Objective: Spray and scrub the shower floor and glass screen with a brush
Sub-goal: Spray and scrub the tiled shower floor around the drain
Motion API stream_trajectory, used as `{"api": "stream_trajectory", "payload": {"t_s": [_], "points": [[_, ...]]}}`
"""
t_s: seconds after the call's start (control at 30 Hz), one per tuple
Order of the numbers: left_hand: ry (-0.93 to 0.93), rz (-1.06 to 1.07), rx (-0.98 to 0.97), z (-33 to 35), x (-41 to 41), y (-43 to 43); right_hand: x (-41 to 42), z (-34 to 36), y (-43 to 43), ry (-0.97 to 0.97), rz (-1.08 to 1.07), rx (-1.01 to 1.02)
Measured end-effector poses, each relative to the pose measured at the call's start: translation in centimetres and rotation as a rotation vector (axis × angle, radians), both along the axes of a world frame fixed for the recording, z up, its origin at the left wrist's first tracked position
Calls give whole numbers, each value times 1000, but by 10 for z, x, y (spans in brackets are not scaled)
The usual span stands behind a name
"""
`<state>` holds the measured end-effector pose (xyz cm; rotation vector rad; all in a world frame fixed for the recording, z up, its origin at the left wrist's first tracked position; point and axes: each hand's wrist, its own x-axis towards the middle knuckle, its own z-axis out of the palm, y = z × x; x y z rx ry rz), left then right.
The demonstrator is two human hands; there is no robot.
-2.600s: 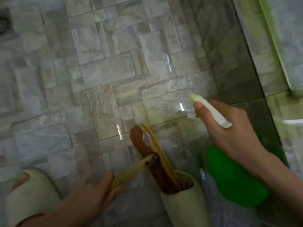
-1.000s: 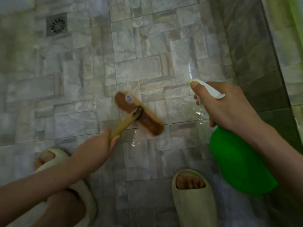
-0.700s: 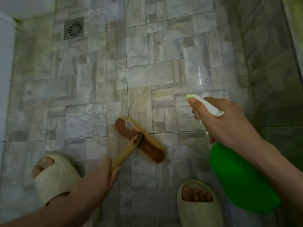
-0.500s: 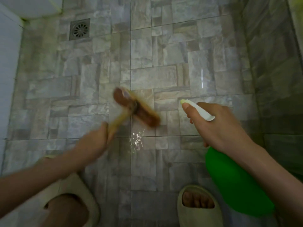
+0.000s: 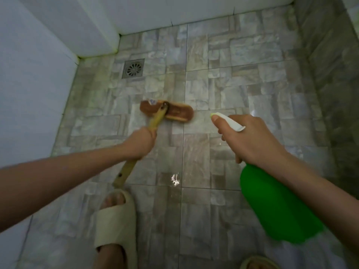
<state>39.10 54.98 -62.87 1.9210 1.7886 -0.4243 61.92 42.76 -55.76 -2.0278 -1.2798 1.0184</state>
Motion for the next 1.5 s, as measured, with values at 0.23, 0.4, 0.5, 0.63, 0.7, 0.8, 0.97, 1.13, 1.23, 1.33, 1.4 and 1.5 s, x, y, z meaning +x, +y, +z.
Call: {"api": "stream_trajectory", "payload": {"t_s": [0.23,0.4,0.5,0.63,0.7,0.8,0.97,1.13,1.23,1.33,1.4,1.5], "points": [[84,-126,-120,20,-64,-8,-12,12,44,-68,79,6],[-49,-27,5,-6,-64,53,-25,25,93,-142,162,-6],[-196,128,83,-23,-44,117,-36,32,125,-175,183,-33],[-221,174,52,-36,-86,75,-58,37,148,-237,207,-40],[-219,182,-5,-25,-118,40,-80,39,160,-258,193,-71],[-196,176,19,-27,-130,73,-110,40,184,-242,140,-67],[-331,276,72,-38,-99,195,-158,29,219,-97,6,-57],[-257,275,-50,-40,-160,83,-184,15,231,-35,51,-81],[-126,333,-46,-34,-214,51,-201,8,246,-66,112,-89],[-228,387,97,-49,-225,120,-215,3,266,-61,134,-86],[-298,446,156,-50,-222,180,-226,-3,277,-45,128,-79],[-285,486,174,-61,-226,197,-237,-11,288,-32,112,-43]]}}
